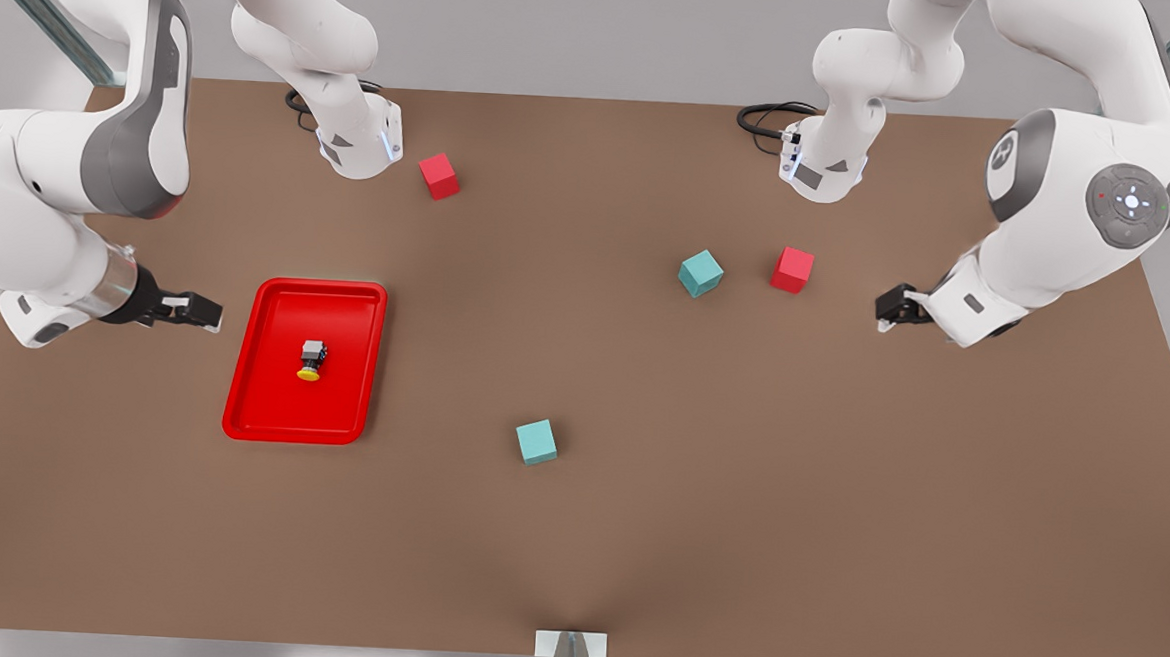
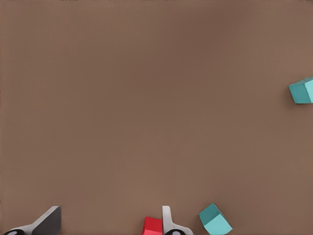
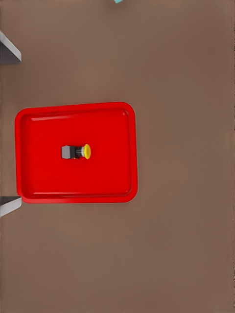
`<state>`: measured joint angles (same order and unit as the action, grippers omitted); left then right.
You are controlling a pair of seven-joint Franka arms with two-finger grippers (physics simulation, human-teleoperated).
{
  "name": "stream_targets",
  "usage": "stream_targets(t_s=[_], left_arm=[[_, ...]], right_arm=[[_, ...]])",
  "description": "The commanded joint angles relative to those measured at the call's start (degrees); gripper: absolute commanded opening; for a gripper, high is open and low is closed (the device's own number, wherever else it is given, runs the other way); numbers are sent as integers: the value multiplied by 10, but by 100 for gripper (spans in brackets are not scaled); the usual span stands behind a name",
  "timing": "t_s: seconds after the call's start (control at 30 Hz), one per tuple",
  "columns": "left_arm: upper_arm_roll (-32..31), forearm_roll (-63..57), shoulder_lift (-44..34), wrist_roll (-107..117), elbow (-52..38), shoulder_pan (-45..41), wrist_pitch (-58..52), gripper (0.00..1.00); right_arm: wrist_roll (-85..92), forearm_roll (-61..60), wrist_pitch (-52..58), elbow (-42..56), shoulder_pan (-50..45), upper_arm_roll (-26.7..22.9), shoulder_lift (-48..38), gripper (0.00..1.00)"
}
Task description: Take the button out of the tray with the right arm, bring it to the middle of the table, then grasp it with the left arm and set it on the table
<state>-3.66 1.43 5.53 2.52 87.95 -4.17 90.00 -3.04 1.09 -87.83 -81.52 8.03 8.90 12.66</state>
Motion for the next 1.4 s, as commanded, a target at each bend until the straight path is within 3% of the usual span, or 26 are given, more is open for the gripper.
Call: stream_targets(t_s=[0.0,0.17,0.4,0.53,0.77,0.9,1.2,1.37], left_arm=[[0,-3,0,-1,-1,-5,11,100],[-4,-26,26,6,-24,-7,5,100],[0,-40,91,20,-26,7,18,100],[-7,-39,92,27,-25,0,10,100],[-6,-39,99,27,-23,0,9,100],[-6,-39,102,27,-22,0,9,100],[-6,-39,103,22,-21,0,5,100],[-6,-39,103,23,-21,0,3,100]], right_arm=[[-13,0,-3,0,1,0,-1,100],[-17,1,20,-9,2,-1,38,100],[-7,32,-30,-16,1,-1,126,100],[25,56,-147,-116,39,21,143,100],[15,52,-273,-161,34,32,199,100],[-7,55,-292,-155,36,32,228,100],[-4,67,-302,-191,38,33,210,100],[-8,66,-310,-329,42,46,94,100]])
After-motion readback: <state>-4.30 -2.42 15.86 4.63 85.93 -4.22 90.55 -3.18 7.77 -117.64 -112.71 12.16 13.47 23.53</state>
